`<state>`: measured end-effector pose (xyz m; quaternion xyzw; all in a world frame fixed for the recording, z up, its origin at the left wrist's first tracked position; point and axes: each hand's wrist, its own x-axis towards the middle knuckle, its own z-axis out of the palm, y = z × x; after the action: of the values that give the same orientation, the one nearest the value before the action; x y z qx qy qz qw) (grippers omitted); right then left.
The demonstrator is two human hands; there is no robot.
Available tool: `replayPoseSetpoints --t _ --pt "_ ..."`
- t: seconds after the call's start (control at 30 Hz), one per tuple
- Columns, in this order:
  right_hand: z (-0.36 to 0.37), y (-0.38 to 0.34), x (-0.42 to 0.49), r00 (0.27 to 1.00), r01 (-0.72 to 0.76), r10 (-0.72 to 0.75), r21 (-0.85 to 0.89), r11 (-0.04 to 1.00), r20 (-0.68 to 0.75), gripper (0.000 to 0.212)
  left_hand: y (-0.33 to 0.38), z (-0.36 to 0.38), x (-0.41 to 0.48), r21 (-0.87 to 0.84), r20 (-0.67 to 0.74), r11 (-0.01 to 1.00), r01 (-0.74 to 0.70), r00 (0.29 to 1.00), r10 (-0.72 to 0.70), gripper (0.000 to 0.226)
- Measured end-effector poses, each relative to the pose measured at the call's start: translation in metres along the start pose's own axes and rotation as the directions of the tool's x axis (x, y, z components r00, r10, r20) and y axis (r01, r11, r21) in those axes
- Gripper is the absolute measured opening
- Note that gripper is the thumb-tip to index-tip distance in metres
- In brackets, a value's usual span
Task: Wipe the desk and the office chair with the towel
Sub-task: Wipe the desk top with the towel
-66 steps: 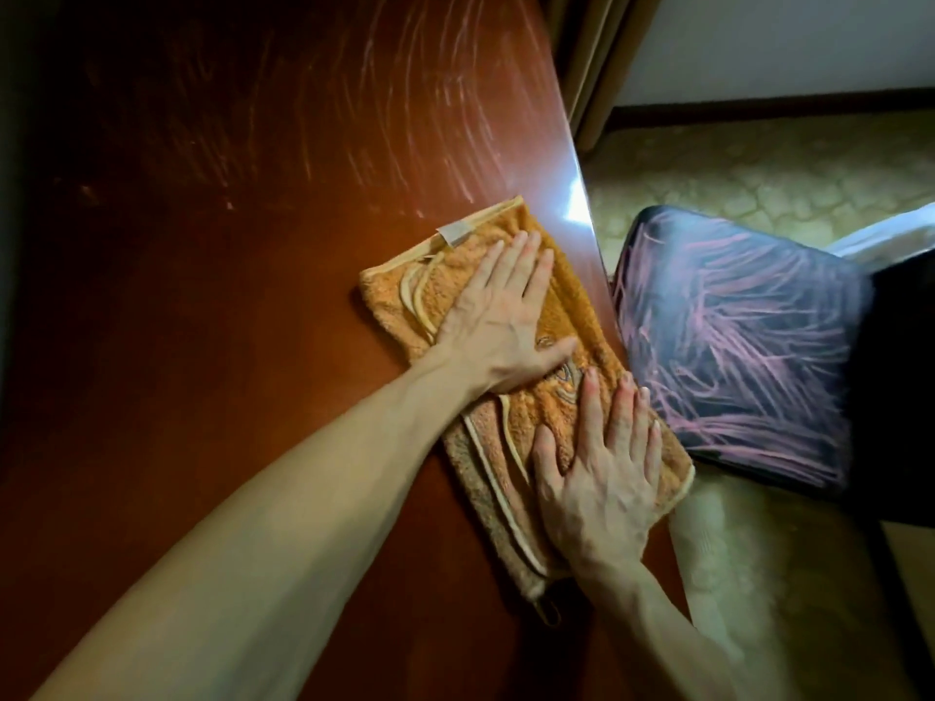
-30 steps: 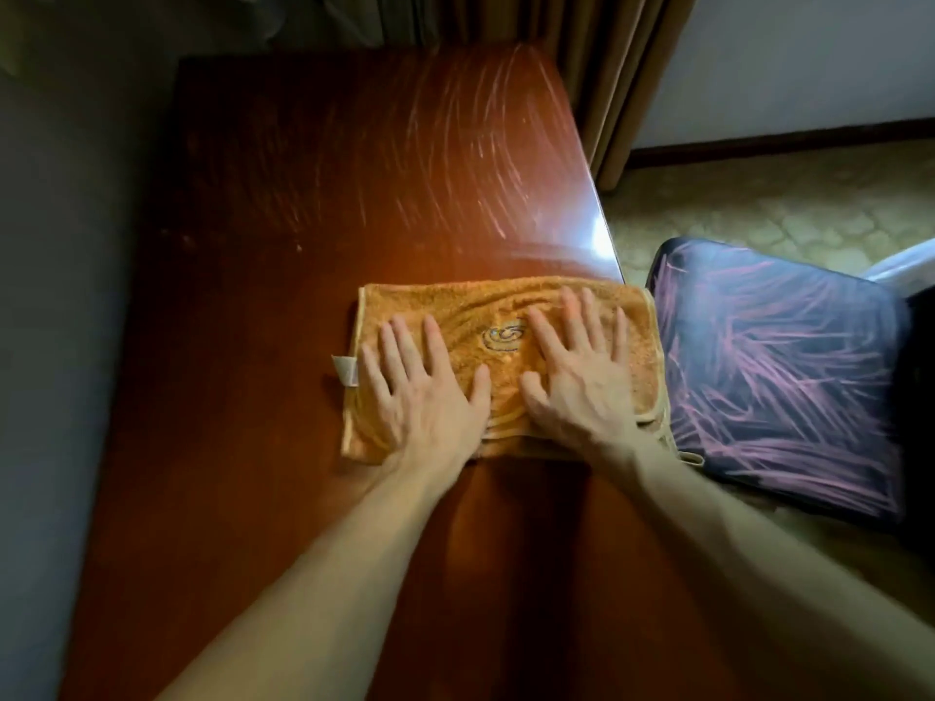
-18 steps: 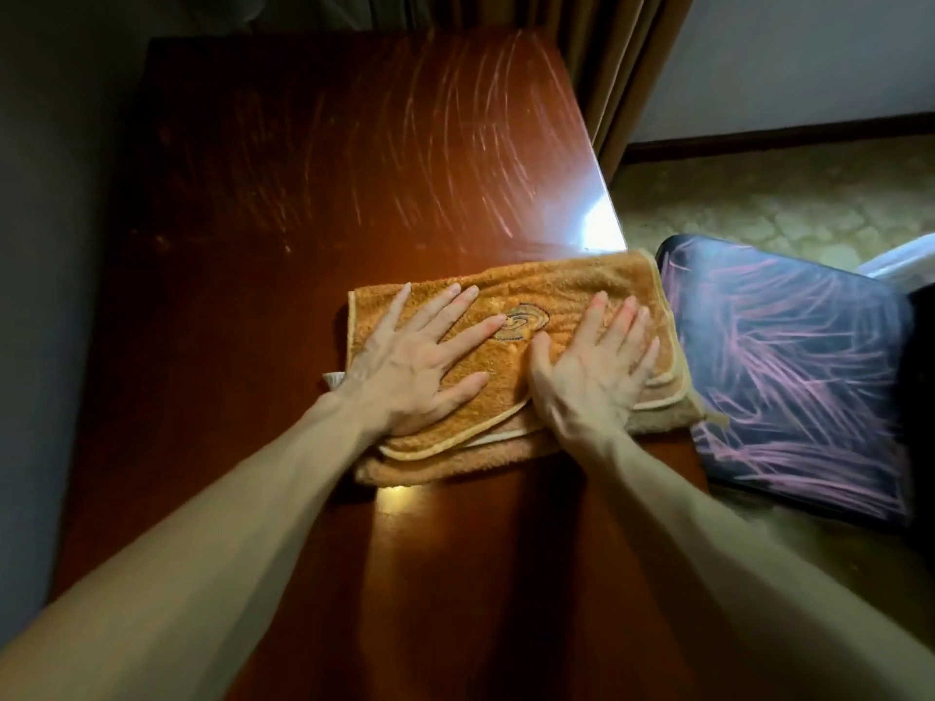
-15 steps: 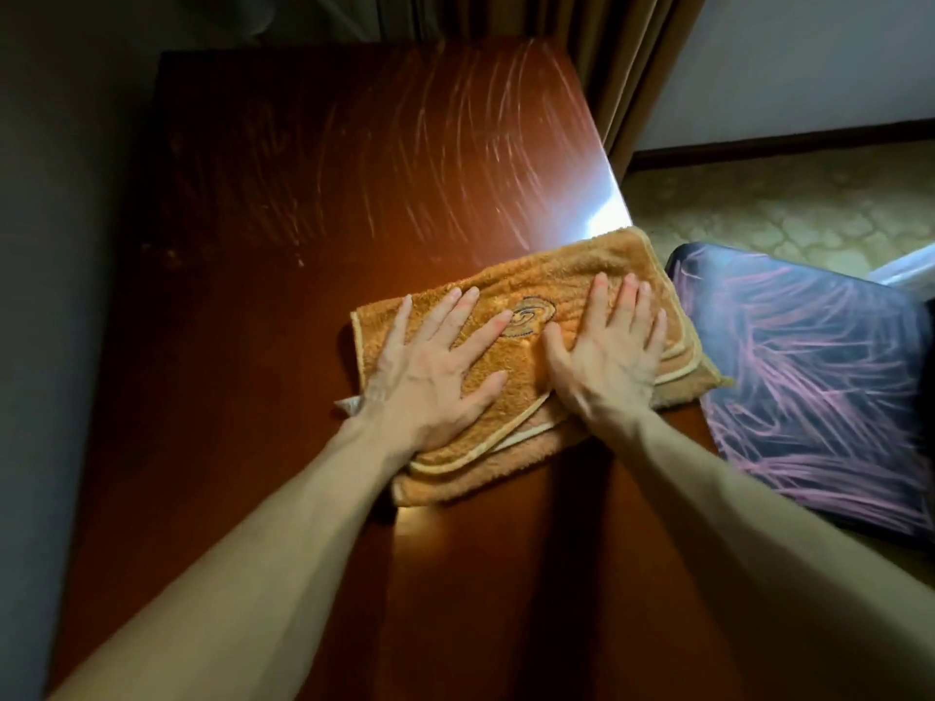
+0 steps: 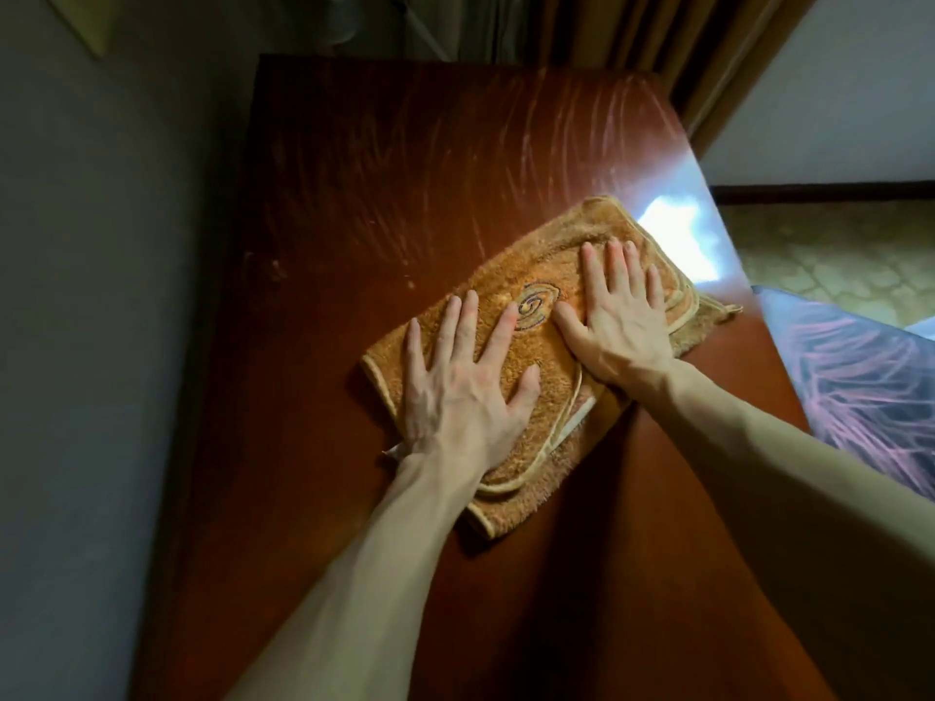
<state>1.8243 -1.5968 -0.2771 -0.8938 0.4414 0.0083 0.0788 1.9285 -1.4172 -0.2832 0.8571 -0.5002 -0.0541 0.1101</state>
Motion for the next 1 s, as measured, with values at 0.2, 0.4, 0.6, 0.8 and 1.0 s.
replayPoseSetpoints --t 0.2,0.4,0.6,0.8,1.0 --pt "0.009 -0.085 0.026 0.989 0.146 -0.146 -0.010 0.989 0.017 0.090 -0.074 -0.019 -0.009 0.019 -0.049 0.993 0.112 0.993 -0.111 0.072" --pt "0.021 -0.169 0.040 0.963 0.271 -0.271 0.027 0.962 0.003 0.095 -0.133 -0.034 -0.029 0.056 -0.112 0.975 0.217 0.971 -0.210 0.073" --pt "0.030 -0.216 0.050 0.931 0.365 -0.365 0.064 0.929 -0.019 0.095 -0.148 -0.030 -0.038 0.084 -0.183 0.940 0.329 0.933 -0.310 0.073" --pt "0.013 -0.220 0.053 0.937 0.349 -0.346 0.123 0.929 -0.046 0.080 -0.135 -0.050 -0.044 0.054 -0.088 0.939 0.341 0.938 -0.335 0.075" --pt "0.009 -0.228 0.080 0.891 0.427 -0.367 0.215 0.879 -0.268 0.060 -0.092 -0.062 -0.008 -0.635 0.025 0.385 0.670 0.516 -0.856 0.091"
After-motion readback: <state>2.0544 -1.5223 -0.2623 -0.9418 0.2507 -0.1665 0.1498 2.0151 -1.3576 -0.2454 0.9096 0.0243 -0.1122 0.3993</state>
